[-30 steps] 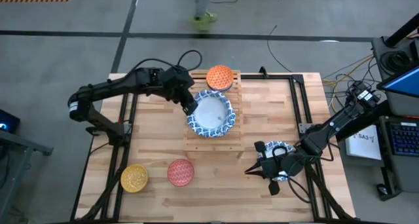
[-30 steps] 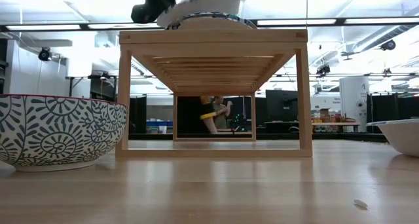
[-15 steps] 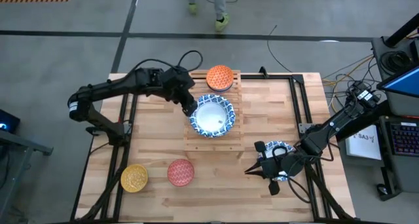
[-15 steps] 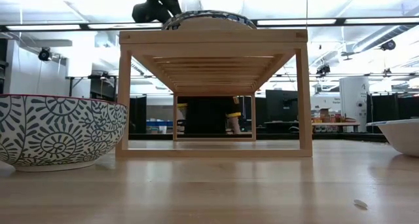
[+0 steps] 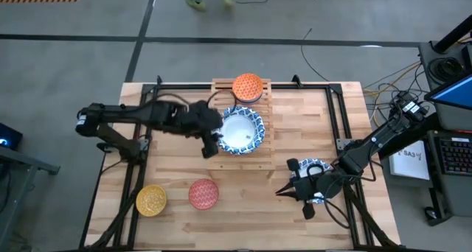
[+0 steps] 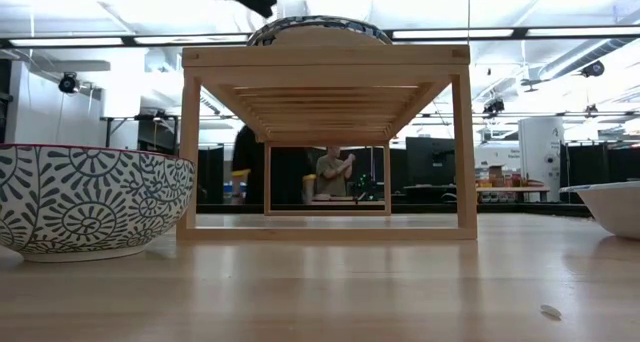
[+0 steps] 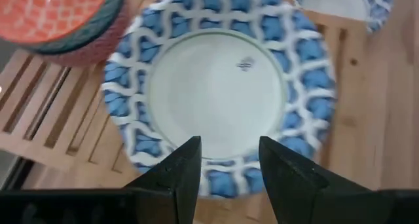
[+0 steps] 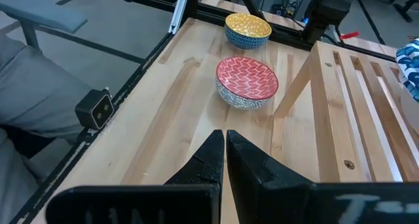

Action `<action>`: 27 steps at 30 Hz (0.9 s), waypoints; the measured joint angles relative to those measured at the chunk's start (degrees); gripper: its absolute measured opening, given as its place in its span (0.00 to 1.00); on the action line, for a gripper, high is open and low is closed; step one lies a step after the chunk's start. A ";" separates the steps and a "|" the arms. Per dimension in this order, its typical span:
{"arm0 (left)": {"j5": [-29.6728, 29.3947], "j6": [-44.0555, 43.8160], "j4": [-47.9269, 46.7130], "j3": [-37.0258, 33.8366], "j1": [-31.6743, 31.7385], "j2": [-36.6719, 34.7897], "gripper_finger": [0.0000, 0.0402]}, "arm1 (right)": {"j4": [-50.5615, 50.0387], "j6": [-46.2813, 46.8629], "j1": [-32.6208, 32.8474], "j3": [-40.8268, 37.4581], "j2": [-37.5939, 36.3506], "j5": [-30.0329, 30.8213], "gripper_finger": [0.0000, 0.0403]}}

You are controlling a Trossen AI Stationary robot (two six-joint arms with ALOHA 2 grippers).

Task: Place and stack bowls onto a shelf
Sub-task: Stack the red bowl on top of the orange bowl on the shelf

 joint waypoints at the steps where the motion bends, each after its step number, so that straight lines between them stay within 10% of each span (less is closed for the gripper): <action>1: -0.49 0.18 -0.01 -0.09 -1.31 -0.03 0.34 | 0.00 0.11 0.00 0.00 0.00 0.56 0.02; 16: -7.57 -0.87 -1.27 -13.12 -12.31 -9.32 0.33 | 0.00 9.58 -0.02 0.00 0.02 6.06 0.02; 27: 2.13 -15.23 3.91 -29.95 -19.90 -18.84 0.30 | 0.00 12.55 -0.15 2.40 0.09 10.25 0.02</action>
